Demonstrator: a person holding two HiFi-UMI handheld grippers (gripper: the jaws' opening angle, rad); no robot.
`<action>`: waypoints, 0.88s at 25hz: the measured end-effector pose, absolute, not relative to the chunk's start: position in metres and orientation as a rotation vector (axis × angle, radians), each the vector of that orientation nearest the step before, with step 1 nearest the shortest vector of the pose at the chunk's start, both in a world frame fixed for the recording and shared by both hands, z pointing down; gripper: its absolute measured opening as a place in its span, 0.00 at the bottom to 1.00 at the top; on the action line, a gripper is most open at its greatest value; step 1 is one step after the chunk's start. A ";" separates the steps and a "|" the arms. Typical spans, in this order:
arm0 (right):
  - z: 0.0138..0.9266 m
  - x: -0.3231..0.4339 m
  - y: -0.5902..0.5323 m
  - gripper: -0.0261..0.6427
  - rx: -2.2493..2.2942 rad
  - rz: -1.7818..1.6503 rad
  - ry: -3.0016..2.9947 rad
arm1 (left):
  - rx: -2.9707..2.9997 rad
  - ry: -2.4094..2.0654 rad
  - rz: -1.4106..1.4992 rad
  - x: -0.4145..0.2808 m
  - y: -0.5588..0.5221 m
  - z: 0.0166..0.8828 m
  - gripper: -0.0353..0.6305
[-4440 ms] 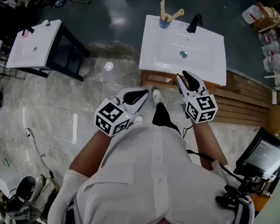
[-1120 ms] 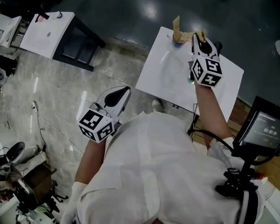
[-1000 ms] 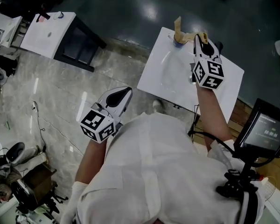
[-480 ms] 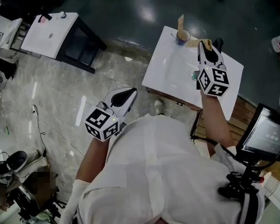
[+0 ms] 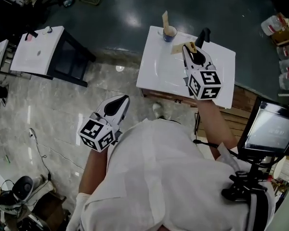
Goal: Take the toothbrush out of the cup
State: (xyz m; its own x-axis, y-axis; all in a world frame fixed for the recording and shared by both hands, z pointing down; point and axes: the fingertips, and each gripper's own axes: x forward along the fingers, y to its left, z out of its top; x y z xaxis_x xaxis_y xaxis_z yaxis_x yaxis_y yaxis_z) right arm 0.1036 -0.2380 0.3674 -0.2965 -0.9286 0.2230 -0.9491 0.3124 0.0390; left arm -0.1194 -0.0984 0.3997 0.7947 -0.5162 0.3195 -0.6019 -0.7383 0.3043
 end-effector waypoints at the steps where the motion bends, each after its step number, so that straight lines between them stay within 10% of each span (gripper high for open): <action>1: 0.367 0.102 -0.233 0.11 1.722 0.152 -2.371 | 2.592 -0.835 0.301 -0.120 -0.096 0.400 0.06; 22: 0.379 0.074 -0.122 0.11 1.700 0.252 -2.320 | 2.639 -0.674 0.324 -0.131 -0.044 0.406 0.06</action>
State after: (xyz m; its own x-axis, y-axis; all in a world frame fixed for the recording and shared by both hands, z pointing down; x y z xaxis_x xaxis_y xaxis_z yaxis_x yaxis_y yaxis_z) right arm 0.0744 -0.1222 0.3786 -0.2855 -0.9091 0.3033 -0.9531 0.3026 0.0100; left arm -0.1314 -0.0437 0.4064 0.8570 -0.4086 0.3140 -0.5004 -0.8056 0.3173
